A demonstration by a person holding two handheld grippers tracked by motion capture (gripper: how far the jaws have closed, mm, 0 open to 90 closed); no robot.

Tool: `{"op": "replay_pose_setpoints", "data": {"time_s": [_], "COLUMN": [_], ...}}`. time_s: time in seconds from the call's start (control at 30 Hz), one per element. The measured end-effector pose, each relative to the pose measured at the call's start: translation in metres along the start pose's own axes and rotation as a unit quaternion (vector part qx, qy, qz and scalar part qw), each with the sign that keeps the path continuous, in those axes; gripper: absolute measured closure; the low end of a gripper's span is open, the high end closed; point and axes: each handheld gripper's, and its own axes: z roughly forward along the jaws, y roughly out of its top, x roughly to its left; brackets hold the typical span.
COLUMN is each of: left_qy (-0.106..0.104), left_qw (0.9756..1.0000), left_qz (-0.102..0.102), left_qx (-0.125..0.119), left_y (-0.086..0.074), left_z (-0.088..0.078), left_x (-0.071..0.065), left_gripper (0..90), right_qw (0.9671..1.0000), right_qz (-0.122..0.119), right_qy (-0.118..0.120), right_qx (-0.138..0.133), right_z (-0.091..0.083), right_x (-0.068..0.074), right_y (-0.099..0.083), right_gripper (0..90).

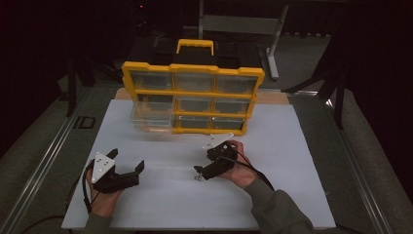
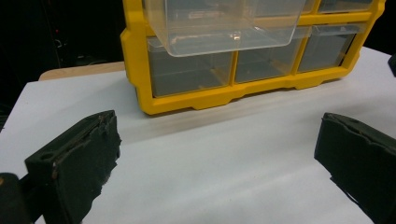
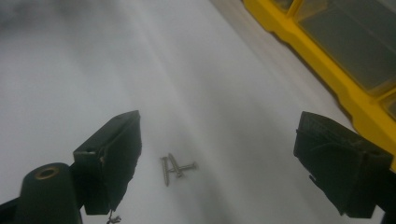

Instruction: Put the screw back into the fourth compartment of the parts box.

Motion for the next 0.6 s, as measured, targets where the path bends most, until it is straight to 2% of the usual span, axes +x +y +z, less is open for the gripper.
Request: {"op": "replay_pose_setpoints", "data": {"time_s": [0.2, 0.37, 0.6], "left_qy": [0.001, 0.001, 0.001], "left_qw": [1.0, 1.0, 1.0], "left_qz": [0.002, 0.004, 0.004], "left_qx": [0.001, 0.001, 0.001], "left_y": [0.0, 0.0, 0.0], "left_z": [0.001, 0.0, 0.0], "left_x": [-0.001, -0.001, -0.002], "left_gripper": [0.8, 0.8, 0.8], "right_qw": [0.9998, 0.9992, 0.9972], "right_qz": [-0.007, -0.017, -0.04], "right_qy": [0.0, 0.007, 0.038], "right_qx": [0.02, 0.036, 0.05], "right_z": [0.011, 0.021, 0.031], "right_x": [0.003, 0.005, 0.012], "right_y": [-0.002, -0.004, -0.008], "right_gripper": [18.9, 25.4, 48.2]}}
